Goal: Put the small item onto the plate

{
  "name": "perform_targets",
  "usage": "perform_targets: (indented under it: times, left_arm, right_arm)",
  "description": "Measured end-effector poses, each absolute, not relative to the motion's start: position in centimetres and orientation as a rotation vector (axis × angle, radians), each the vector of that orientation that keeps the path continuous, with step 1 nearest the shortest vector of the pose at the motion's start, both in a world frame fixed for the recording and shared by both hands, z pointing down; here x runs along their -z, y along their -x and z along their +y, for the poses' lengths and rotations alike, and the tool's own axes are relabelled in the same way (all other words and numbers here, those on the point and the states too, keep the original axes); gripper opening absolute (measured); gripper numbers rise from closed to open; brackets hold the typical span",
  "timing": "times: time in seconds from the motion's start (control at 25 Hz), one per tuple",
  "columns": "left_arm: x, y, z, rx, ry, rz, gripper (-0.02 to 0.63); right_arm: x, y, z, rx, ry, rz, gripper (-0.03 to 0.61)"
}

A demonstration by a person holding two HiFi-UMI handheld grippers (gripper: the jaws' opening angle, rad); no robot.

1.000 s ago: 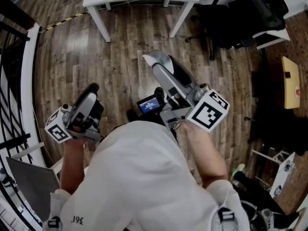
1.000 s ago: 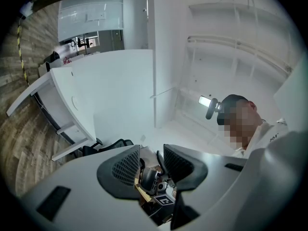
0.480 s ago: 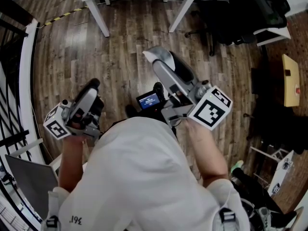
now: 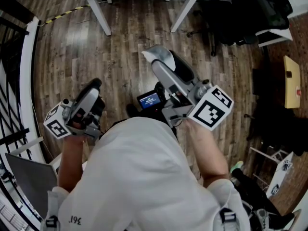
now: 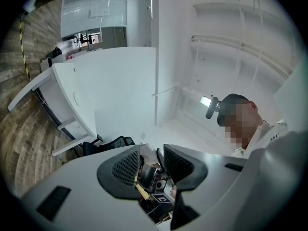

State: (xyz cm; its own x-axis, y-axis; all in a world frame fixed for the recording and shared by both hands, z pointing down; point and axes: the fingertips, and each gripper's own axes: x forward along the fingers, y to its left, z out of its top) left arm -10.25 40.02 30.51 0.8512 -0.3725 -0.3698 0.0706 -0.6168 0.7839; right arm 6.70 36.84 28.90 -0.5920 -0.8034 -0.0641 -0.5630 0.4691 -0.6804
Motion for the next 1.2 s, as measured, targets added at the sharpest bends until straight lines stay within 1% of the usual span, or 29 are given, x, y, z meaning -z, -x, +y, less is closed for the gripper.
perform_targets:
  times: [0.44,0.72,1.2]
  left_arm:
    - [-31.2,10.2,39.9,0.632,-2.133,-0.231,0.137]
    - [-31.7,8.3,38.6,0.616,-2.13,-0.253,0.137]
    - [-29.8,1.1,31.6,0.631,-2.147,-0.314,0.137]
  right_arm:
    - [-29.7,-7.2,36.1,0.888,1.168,2.351,0.301]
    - [-30.8,-10.2,34.5,0.909,1.191,2.317,0.301]
    - [-30.0,-16.8,25.8,0.937,1.117,2.343,0.301]
